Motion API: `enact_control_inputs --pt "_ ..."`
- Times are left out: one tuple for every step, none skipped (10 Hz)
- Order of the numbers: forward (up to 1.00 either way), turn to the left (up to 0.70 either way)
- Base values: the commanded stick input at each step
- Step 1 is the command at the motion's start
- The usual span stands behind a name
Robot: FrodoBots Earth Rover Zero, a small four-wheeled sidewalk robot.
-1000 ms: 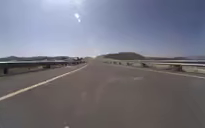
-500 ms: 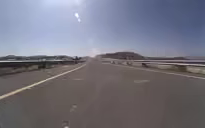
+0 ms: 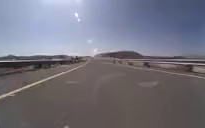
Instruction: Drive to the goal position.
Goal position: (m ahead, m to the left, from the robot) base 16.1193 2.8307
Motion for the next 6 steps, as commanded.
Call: enact_control_inputs --pt "1.00 0.00" --pt "1.00 0.00" --pt "1.00 0.00" --pt "1.00 0.00" --pt "1.00 0.00" --pt "1.00 0.00"
